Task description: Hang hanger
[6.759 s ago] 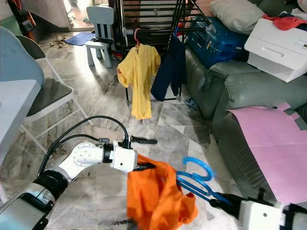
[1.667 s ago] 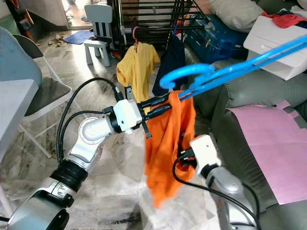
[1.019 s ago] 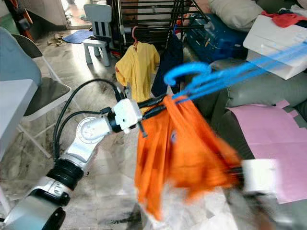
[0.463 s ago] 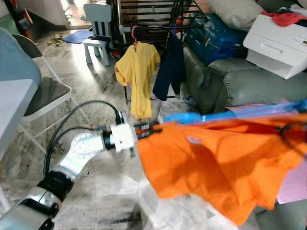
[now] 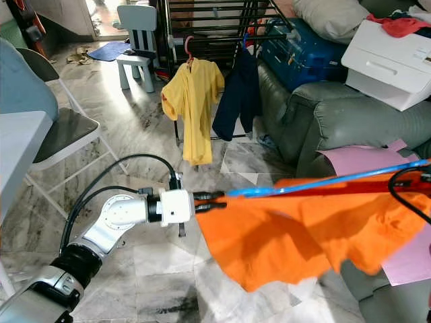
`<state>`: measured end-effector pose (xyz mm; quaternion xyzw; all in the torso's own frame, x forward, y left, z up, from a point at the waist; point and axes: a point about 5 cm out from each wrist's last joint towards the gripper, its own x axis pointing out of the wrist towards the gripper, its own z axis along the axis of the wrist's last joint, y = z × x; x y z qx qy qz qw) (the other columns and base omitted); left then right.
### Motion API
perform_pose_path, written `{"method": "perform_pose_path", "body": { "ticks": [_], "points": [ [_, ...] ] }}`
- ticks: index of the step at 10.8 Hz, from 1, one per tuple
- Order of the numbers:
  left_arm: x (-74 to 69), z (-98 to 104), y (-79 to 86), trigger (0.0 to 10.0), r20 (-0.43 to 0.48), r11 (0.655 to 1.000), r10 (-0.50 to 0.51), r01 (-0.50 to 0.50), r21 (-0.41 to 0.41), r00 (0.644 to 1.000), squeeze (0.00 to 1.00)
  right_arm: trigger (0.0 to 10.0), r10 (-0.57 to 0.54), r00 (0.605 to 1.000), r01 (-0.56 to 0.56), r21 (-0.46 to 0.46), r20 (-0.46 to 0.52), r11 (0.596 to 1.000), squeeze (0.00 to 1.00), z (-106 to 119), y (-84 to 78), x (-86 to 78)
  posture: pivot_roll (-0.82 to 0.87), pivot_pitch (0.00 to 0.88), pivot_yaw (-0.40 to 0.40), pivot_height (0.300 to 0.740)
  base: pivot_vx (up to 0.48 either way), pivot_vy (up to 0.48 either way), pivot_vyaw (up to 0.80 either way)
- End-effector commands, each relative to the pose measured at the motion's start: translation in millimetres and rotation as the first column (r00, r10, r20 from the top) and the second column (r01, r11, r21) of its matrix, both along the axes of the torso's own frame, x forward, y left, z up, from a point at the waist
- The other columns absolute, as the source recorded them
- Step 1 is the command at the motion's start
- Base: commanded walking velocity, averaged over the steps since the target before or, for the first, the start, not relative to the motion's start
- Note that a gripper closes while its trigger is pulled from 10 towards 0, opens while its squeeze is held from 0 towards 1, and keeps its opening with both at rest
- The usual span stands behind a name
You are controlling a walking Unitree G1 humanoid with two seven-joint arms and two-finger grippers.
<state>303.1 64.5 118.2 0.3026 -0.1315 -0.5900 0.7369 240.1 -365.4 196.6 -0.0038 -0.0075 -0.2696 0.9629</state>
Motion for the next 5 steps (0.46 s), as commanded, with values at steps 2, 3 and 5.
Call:
{"method": "perform_pose_path", "body": {
  "ticks": [2, 3, 5],
  "points": [
    [11.2, -16.1, 23.4, 0.0, -0.08, 0.984, 0.134, -0.123, 0.125, 0.988, 0.0, 0.0, 0.001, 0.993, 0.008, -0.069, 0.119, 0.998, 0.0, 24.8, -4.3, -5.4, -0.03, 0.0, -0.036, 0.74, 0.0, 0.0, 0.0],
    [14.9, -15.2, 22.7, 0.0, -0.107, 0.981, 0.182, -0.172, 0.094, 0.977, 0.0, 0.0, 0.061, 0.985, -0.048, -0.079, 0.161, 0.996, 0.0, 29.4, 2.9, -2.7, -0.03, 0.0, -0.037, 0.74, 0.0, 0.0, 0.0],
    [25.2, -12.9, 21.9, 0.0, -0.2, 0.955, 0.296, -0.296, 0.032, 0.934, 0.0, 0.0, 0.289, 0.932, -0.26, -0.152, 0.22, 0.954, 0.0, 38.1, 28.6, 3.4, -0.03, 0.0, -0.04, 0.74, 0.0, 0.0, 0.0]
  ]
}}
